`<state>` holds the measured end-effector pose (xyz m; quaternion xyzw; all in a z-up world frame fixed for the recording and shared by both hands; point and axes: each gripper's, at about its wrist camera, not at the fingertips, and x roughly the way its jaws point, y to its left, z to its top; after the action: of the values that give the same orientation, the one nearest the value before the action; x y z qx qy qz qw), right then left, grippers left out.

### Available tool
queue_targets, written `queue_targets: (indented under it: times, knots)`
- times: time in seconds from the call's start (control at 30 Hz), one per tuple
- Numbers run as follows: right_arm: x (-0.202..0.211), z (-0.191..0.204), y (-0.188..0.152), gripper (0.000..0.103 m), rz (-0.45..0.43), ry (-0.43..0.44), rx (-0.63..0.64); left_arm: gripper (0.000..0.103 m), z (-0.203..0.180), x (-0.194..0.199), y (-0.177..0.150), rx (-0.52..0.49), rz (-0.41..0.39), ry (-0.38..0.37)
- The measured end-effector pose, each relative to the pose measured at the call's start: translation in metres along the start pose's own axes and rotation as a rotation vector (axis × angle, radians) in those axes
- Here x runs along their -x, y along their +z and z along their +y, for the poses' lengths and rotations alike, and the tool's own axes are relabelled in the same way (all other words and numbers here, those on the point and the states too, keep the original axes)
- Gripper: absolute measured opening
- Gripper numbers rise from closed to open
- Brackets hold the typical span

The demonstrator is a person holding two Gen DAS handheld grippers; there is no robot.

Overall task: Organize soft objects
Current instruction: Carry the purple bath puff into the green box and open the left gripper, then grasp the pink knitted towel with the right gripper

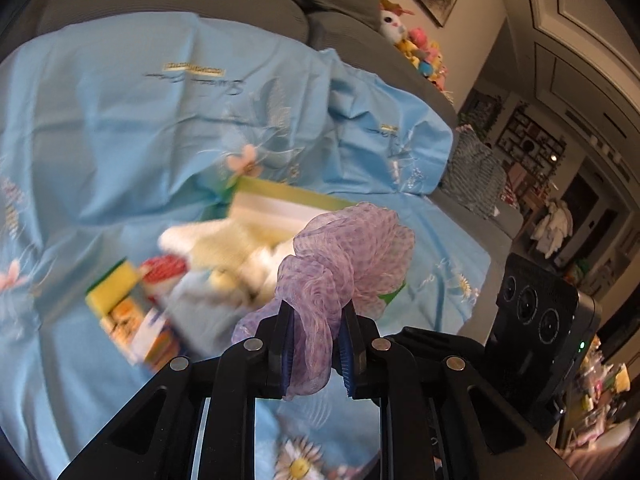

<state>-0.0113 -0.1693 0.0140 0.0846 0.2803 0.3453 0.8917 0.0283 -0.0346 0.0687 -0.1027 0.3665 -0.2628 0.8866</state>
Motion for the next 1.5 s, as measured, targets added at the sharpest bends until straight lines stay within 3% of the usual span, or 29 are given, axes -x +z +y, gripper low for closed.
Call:
queue_targets:
  times: [0.33,0.67,0.7,0.77,0.8,0.83,0.87,1.03,1.27,1.5]
  knots:
    - [0.005,-0.086,0.040,0.007,-0.072,-0.155,-0.088,0.019,-0.026,-0.094,0.065,-0.032,0.081,-0.020]
    - [-0.020,-0.158,0.049,0.010,-0.023,-0.300,-0.152,0.019,-0.023,-0.192,0.085,-0.020,0.215,0.074]
    - [-0.026,-0.165,0.049,0.013,-0.001,-0.318,-0.157,0.026,-0.021,-0.197,0.085,-0.015,0.228,0.088]
    - [-0.034,-0.174,0.051,0.033,0.032,-0.342,-0.170,0.057,-0.016,-0.209,0.084,0.006,0.263,0.123]
    - [-0.036,-0.179,0.050,0.048,0.046,-0.360,-0.176,0.080,-0.014,-0.211,0.083,0.011,0.269,0.131]
    - [-0.036,-0.181,0.049,0.059,0.047,-0.377,-0.179,0.088,-0.013,-0.211,0.082,0.013,0.267,0.138]
    - [-0.034,-0.183,0.048,0.061,0.042,-0.388,-0.180,0.088,-0.011,-0.209,0.082,0.011,0.259,0.145]
    - [-0.020,-0.183,0.043,0.061,0.027,-0.406,-0.194,0.088,-0.004,-0.190,0.083,0.017,0.236,0.150]
    - [-0.004,-0.171,0.022,0.064,0.045,-0.377,-0.217,0.090,0.008,-0.133,0.078,0.010,0.160,0.177]
    - [0.015,-0.143,0.002,0.071,0.048,-0.297,-0.243,0.095,0.038,-0.078,0.043,0.072,0.126,0.223]
